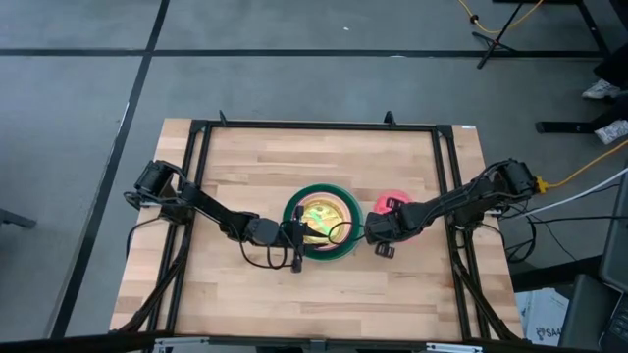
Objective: Stack plastic plates
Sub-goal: Stack the red plate on top of the light green plate
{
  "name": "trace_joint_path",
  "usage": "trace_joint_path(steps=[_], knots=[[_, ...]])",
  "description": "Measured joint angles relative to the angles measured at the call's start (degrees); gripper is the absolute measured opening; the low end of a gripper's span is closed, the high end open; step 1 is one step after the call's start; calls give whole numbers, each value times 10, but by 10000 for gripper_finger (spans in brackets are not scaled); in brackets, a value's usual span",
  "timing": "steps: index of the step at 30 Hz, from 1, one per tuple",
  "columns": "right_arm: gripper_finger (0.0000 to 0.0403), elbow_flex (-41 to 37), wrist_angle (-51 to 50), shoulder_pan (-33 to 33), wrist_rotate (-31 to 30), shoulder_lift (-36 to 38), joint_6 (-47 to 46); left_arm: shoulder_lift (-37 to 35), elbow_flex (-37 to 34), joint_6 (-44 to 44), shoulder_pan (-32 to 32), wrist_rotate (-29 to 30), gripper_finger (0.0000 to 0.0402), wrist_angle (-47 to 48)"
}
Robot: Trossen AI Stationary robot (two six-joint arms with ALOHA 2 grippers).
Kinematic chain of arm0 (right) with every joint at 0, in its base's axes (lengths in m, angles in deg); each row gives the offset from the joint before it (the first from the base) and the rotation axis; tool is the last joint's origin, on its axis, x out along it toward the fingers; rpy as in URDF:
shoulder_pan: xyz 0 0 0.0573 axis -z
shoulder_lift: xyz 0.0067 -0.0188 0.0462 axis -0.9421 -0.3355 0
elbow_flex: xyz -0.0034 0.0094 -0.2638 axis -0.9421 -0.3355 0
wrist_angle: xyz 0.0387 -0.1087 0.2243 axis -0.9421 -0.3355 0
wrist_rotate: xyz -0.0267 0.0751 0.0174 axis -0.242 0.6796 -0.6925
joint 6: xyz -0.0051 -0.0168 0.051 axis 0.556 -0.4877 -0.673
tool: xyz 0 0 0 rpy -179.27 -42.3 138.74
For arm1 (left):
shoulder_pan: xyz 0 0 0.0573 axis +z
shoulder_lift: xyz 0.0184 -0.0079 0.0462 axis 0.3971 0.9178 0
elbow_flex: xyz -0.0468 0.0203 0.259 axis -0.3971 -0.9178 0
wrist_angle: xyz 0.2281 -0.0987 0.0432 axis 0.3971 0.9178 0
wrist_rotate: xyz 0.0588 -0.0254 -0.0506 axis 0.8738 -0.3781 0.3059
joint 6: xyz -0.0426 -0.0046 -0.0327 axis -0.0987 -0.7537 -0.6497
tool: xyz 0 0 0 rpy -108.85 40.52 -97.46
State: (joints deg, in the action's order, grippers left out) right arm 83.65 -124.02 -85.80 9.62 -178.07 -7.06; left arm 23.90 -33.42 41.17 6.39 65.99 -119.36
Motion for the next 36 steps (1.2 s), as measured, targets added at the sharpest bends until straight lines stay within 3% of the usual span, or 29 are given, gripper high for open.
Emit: trace_joint_path(steps=[4, 11, 24, 36], knots=[[8, 0, -2, 0, -10, 0, 29, 0, 0, 0, 0, 0, 90, 0], [6, 10, -33, 0, -20, 0, 58, 0, 0, 0, 0, 0, 90, 0], [1, 85, -166, 0, -126, 1, 64, 0, 0, 0, 0, 0, 90, 0], [1, 144, -155, 0, -206, 2, 158, 0, 0, 0, 0, 0, 90, 0]])
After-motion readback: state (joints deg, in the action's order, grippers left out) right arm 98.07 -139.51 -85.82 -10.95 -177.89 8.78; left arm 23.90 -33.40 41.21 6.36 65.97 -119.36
